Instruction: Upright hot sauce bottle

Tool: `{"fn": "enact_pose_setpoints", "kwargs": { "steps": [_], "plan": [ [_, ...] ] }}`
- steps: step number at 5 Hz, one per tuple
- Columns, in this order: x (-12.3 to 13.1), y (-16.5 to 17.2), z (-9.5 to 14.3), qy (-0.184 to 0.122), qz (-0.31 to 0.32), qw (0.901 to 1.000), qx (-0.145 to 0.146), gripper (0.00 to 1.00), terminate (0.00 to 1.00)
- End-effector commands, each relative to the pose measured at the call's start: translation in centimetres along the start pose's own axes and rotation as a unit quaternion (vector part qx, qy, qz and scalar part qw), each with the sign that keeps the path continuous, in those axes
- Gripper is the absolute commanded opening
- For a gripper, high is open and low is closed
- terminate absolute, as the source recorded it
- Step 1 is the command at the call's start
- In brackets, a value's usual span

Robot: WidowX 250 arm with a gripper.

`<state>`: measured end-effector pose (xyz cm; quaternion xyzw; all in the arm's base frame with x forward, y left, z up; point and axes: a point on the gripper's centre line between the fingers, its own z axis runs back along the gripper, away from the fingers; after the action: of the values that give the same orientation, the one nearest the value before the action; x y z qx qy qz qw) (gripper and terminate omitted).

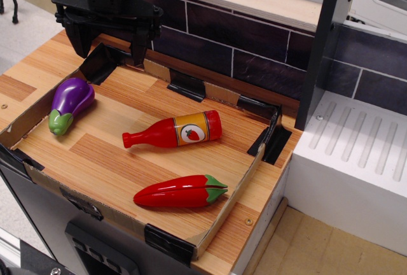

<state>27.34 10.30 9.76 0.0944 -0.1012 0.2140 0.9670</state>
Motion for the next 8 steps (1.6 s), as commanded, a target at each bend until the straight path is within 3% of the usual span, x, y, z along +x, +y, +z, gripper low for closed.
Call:
{"fn": "enact_pose_setpoints", "kwargs": {
  "steps": [1, 2, 3, 4, 5, 6, 7, 8],
  "plan": [
    [0.0, 0.0, 0.0, 0.0, 0.0, 1.0, 0.0, 1.0, 0.0],
    [0.0, -0.2, 0.3, 0.025, -0.133, 0.9907, 0.0, 1.0, 0.0],
    [-0.6, 0.2, 0.6, 0.043, -0.265, 0.9633, 0.008, 1.0, 0.0],
    [-1.7, 0.6, 0.5, 0.05, -0.38, 0.9227, -0.041, 1.0, 0.0],
    [-3.2, 0.1, -0.4, 0.028, -0.49, 0.8695, -0.059, 1.0, 0.0],
    [-4.0, -0.3, -1.2, 0.002, -0.59, 0.803, -0.084, 1.0, 0.0],
    [-4.7, -0.7, -2.3, -0.017, -0.655, 0.7503, -0.085, 1.0, 0.0],
    [-5.3, -1.1, -3.4, -0.007, -0.649, 0.7561, -0.085, 1.0, 0.0]
  ]
}}
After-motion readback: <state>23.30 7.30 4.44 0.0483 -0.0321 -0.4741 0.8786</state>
